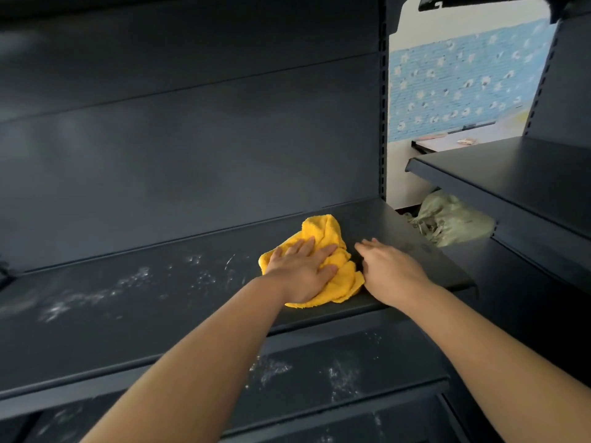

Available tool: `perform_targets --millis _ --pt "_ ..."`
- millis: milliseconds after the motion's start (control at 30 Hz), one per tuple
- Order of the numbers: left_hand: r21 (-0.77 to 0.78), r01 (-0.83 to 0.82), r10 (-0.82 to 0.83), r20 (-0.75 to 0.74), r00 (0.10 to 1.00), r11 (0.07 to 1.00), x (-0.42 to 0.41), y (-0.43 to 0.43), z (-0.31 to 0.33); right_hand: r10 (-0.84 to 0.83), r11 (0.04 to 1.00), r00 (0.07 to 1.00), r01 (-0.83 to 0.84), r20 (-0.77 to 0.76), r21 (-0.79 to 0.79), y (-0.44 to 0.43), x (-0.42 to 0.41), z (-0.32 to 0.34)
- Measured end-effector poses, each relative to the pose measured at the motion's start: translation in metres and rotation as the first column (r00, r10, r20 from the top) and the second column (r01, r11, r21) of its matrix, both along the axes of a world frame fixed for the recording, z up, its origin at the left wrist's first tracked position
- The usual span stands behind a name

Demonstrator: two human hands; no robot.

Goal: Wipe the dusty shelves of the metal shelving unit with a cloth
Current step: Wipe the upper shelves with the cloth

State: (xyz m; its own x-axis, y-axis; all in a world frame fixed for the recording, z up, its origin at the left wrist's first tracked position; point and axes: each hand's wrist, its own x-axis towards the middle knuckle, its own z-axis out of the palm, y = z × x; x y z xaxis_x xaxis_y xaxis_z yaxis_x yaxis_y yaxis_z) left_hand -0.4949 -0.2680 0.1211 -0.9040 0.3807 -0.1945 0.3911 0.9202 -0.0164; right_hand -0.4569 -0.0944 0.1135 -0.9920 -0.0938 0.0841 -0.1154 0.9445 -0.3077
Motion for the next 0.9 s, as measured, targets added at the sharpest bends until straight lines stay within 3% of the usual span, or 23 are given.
perform_targets --millis 200,633,900 --pt "-0.013 -0.041 0.041 -0.023 0.999 0.999 0.019 -0.024 -0.002 -0.023 1.0 1.0 0.023 0.012 0.02 -0.007 -0.003 -0.005" --pt "0.051 -0.163 0.165 -0.049 0.985 0.985 -0.034 -0.006 -0.006 -0.03 0.999 0.998 0.031 -0.05 0.024 -0.024 -0.005 -0.001" --pt "0.073 -0.27 0.274 -0.064 0.959 0.96 -0.048 -0.072 -0.01 0.014 1.0 0.996 -0.011 -0.085 0.028 -0.078 -0.014 0.001"
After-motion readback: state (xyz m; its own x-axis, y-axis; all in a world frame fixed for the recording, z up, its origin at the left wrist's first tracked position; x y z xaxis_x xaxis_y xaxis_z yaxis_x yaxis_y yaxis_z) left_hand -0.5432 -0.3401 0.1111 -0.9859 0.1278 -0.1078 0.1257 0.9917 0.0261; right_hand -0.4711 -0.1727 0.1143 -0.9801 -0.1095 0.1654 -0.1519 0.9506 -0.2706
